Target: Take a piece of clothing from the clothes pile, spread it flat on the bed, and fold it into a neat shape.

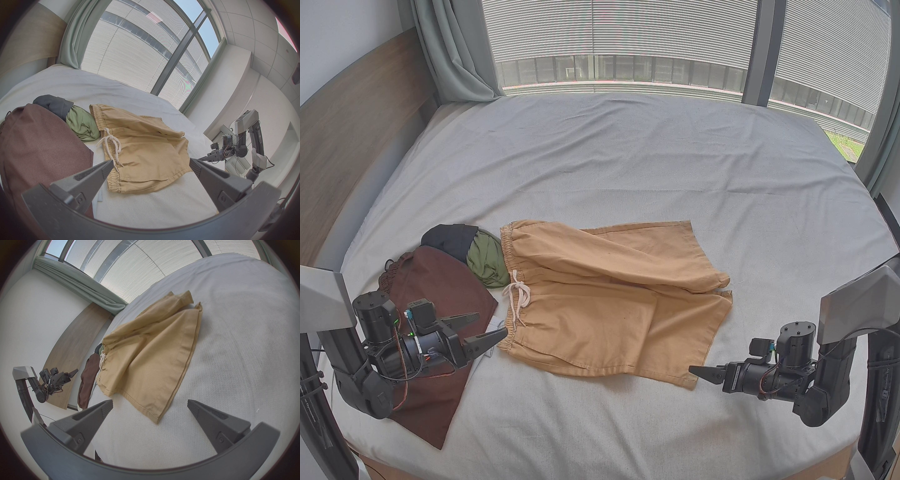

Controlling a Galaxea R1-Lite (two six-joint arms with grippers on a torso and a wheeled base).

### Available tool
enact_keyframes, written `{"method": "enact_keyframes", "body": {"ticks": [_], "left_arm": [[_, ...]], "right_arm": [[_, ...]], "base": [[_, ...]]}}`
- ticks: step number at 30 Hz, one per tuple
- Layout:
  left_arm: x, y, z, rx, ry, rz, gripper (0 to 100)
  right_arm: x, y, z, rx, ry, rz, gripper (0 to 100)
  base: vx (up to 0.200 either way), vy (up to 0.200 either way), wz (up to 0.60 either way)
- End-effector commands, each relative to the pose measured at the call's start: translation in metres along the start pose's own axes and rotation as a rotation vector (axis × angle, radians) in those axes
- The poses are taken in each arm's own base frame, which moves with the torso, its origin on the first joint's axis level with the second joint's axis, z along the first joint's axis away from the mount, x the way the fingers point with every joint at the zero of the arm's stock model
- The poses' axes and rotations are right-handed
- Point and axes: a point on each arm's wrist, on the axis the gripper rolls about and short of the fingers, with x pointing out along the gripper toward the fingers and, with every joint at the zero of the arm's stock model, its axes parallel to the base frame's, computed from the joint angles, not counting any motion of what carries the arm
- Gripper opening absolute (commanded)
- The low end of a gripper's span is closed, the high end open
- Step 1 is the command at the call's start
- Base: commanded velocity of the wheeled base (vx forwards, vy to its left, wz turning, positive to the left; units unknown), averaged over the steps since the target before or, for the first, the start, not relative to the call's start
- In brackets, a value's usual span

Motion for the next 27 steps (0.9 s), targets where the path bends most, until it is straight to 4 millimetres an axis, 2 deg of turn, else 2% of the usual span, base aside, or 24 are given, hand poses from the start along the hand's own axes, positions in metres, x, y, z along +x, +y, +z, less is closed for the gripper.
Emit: {"method": "enact_keyframes", "body": {"ticks": [1,7,18,27], "left_arm": [[0.000,0.000,-0.002,-0.009,0.006,0.001,100],[0.001,0.000,-0.003,-0.012,0.009,0.000,100],[0.001,0.001,-0.002,-0.012,0.006,0.001,100],[0.001,0.001,-0.002,-0.014,0.005,0.001,100]], "right_arm": [[0.006,-0.006,-0.009,0.016,0.036,-0.014,100],[0.013,-0.001,-0.015,0.010,0.059,0.005,100],[0.031,-0.009,-0.021,0.027,0.070,0.004,100],[0.040,0.003,-0.023,0.082,0.075,0.044,100]], "base": [[0.000,0.000,0.00],[0.000,0.000,0.00],[0.000,0.000,0.00],[0.000,0.000,0.00]]}}
